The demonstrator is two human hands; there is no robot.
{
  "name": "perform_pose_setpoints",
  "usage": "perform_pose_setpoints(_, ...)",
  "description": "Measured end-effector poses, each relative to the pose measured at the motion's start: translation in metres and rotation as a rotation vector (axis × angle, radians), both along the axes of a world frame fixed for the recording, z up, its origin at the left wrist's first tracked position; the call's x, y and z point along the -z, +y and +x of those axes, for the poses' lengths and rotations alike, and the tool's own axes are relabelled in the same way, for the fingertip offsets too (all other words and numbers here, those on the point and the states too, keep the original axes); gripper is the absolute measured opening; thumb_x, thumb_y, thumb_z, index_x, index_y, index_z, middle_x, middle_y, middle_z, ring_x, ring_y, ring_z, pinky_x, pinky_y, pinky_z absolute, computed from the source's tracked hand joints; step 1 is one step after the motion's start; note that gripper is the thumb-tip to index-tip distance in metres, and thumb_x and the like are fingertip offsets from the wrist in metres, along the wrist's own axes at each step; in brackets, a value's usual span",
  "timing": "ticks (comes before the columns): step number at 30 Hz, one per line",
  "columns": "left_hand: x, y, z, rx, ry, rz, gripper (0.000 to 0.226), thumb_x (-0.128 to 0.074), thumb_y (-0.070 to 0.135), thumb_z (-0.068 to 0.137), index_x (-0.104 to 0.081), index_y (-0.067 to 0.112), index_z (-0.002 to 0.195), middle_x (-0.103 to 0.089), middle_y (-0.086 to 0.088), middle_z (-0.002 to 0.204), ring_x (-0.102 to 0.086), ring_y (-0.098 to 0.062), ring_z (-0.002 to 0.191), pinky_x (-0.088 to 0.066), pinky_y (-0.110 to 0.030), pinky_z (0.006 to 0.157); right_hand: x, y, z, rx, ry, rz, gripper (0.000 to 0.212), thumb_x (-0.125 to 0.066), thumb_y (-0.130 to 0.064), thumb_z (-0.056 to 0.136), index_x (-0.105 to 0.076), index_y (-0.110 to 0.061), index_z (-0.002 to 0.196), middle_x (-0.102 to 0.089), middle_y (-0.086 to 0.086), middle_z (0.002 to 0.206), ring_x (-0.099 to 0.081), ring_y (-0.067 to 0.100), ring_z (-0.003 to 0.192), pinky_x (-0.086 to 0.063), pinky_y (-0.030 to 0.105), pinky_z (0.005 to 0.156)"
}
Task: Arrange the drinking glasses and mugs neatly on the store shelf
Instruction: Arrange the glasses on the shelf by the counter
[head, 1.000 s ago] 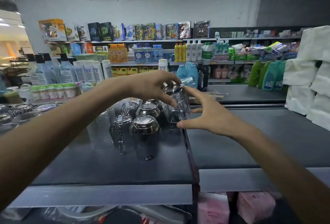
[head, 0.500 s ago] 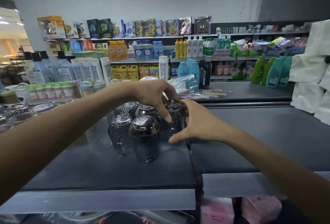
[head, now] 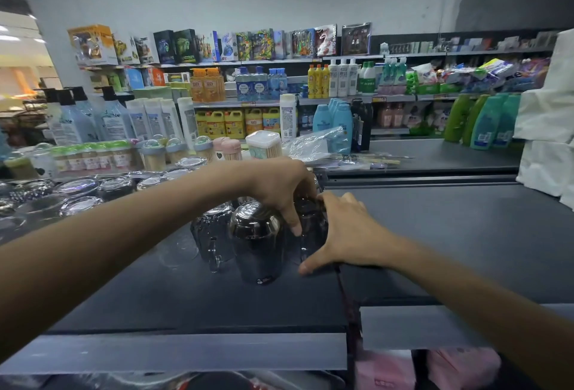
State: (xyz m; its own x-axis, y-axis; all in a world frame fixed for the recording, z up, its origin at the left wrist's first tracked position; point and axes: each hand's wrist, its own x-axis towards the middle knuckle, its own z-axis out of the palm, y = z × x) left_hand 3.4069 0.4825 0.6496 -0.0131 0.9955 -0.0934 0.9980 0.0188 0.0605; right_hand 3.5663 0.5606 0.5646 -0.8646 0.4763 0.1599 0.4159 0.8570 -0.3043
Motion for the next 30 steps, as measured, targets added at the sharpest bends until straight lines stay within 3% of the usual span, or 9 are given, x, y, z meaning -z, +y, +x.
perform_pose_setpoints(4,0.003,0.001,0.001,0.002,0.019,0.023,0.066,-0.098,0.042,0.062,-0.072,0.023,0.119,-0.077,0.006,0.103,-0.071,-0.016,0.091,-0.057,-0.027,0.081,0.005,0.003,-0.001,0.007,-0.004,0.024,0.118,-0.081,-0.085,0.036,-0.041,-0.025,0.13,-0.051,-0.006,0.115,-0.037,0.017,0.107,-0.043,0.037,0.091)
perform_pose_setpoints(8,-0.002,-0.006,-0.001,-0.003,-0.043,0.024,0.061,-0.093,0.037,0.072,-0.07,0.024,0.126,-0.075,0.007,0.113,-0.069,-0.012,0.097,-0.056,-0.03,0.091,0.003,0.001,0.002,0.0,-0.028,0.018,0.119,-0.085,-0.08,0.042,-0.039,-0.022,0.136,-0.048,-0.004,0.122,-0.037,0.019,0.114,-0.042,0.038,0.097)
perform_pose_setpoints(10,-0.006,-0.02,-0.004,-0.029,-0.097,0.128,0.059,-0.09,0.037,0.077,-0.068,0.024,0.13,-0.073,0.009,0.121,-0.066,-0.007,0.104,-0.054,-0.028,0.096,0.001,0.001,0.005,-0.01,-0.04,0.021,0.125,-0.086,-0.078,0.046,-0.035,-0.02,0.143,-0.047,-0.003,0.133,-0.036,0.02,0.122,-0.039,0.038,0.103)
perform_pose_setpoints(13,0.002,-0.057,-0.007,-0.11,-0.079,0.417,0.051,-0.081,0.048,0.083,-0.067,0.031,0.128,-0.068,0.013,0.122,-0.063,-0.006,0.11,-0.054,-0.038,0.099,-0.005,0.004,0.013,-0.029,0.016,-0.041,0.134,-0.088,-0.074,0.05,-0.026,-0.021,0.156,-0.041,-0.004,0.15,-0.034,0.019,0.136,-0.037,0.038,0.114)
perform_pose_setpoints(15,0.022,-0.085,0.0,-0.192,-0.027,0.598,0.046,-0.073,0.054,0.086,-0.066,0.033,0.126,-0.065,0.012,0.123,-0.061,-0.011,0.113,-0.054,-0.043,0.097,-0.006,0.005,0.017,-0.059,0.085,-0.101,0.13,-0.09,-0.069,0.054,-0.024,-0.026,0.158,-0.04,-0.008,0.15,-0.037,0.014,0.137,-0.039,0.036,0.114)
perform_pose_setpoints(19,0.072,-0.119,0.022,-0.344,-0.092,0.846,0.055,-0.073,0.059,0.083,-0.065,0.033,0.13,-0.057,0.008,0.135,-0.057,-0.017,0.124,-0.052,-0.038,0.1,0.001,0.001,0.015,-0.092,0.197,-0.115,0.113,-0.086,-0.066,0.063,-0.027,-0.038,0.154,-0.044,-0.008,0.147,-0.046,0.012,0.133,-0.044,0.04,0.112)
perform_pose_setpoints(25,0.118,-0.111,0.034,-0.443,-0.267,0.986,0.055,-0.083,0.039,0.08,-0.063,0.032,0.131,-0.05,0.007,0.139,-0.055,-0.016,0.127,-0.052,-0.037,0.103,0.008,0.003,0.003,-0.052,0.201,0.021,0.09,-0.082,-0.068,0.066,-0.049,-0.034,0.143,-0.058,-0.006,0.135,-0.056,0.015,0.122,-0.05,0.038,0.105)
perform_pose_setpoints(28,0.123,-0.109,0.036,-0.458,-0.279,1.01,0.055,-0.082,0.038,0.082,-0.062,0.033,0.133,-0.05,0.009,0.139,-0.055,-0.014,0.127,-0.049,-0.028,0.101,0.009,0.005,0.002,-0.058,0.209,-0.009,0.091,-0.083,-0.067,0.065,-0.052,-0.032,0.143,-0.06,-0.008,0.138,-0.058,0.013,0.121,-0.053,0.038,0.103)
perform_pose_setpoints(30,0.123,-0.109,0.036,-0.458,-0.281,1.007,0.055,-0.081,0.038,0.082,-0.061,0.033,0.134,-0.05,0.008,0.14,-0.055,-0.015,0.128,-0.05,-0.03,0.1,0.011,0.006,0.002,-0.061,0.233,-0.032,0.091,-0.086,-0.061,0.067,-0.052,-0.03,0.146,-0.061,-0.008,0.14,-0.059,0.011,0.122,-0.053,0.038,0.103)
